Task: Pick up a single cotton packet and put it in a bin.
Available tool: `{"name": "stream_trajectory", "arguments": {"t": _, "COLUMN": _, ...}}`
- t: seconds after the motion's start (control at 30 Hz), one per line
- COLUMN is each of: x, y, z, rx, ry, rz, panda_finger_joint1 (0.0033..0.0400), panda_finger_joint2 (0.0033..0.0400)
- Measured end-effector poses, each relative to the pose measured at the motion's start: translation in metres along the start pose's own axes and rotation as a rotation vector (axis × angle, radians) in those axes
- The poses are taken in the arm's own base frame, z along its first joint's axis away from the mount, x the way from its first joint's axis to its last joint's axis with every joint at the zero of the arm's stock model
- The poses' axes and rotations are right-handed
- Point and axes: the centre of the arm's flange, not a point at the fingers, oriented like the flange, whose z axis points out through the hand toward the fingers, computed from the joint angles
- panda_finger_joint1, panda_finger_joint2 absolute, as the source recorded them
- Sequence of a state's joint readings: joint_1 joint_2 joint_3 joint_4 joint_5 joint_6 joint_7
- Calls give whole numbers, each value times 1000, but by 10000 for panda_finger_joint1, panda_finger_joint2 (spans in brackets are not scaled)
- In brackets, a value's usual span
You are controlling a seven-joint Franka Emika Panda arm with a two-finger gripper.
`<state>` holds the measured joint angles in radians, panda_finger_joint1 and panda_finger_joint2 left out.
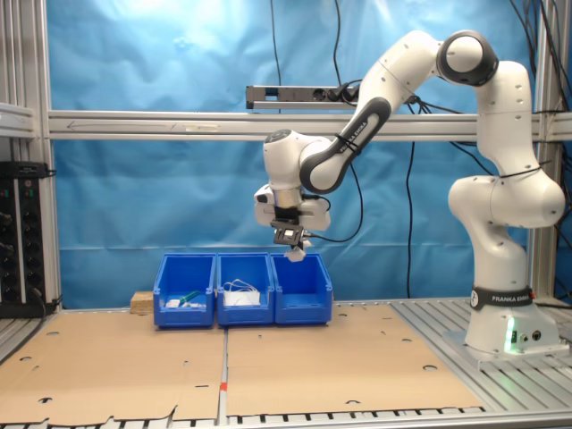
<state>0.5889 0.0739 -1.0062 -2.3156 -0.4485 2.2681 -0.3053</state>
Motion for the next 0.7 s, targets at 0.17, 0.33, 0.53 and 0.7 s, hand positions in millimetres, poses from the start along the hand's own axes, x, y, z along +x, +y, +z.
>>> {"name": "stream_trajectory", "arguments": {"t": 0.17, "x": -6, "y": 2, "z": 2, "rx": -2, "ry": -2, "rz": -8, "panda_finger_joint1": 59, "panda_finger_joint2": 59}}
{"name": "stream_trajectory", "arguments": {"t": 0.33, "x": -9, "y": 4, "z": 1, "rx": -2, "ry": 5, "rz": -11, "panda_finger_joint1": 59, "panda_finger_joint2": 59}}
{"name": "stream_trajectory", "arguments": {"t": 0.53, "x": -11, "y": 6, "z": -1, "rx": -3, "ry": 10, "rz": -12, "panda_finger_joint1": 59, "panda_finger_joint2": 59}}
{"name": "stream_trajectory", "arguments": {"t": 0.7, "x": -11, "y": 6, "z": -2, "rx": -7, "ry": 11, "rz": -16, "panda_finger_joint1": 59, "panda_finger_joint2": 59}}
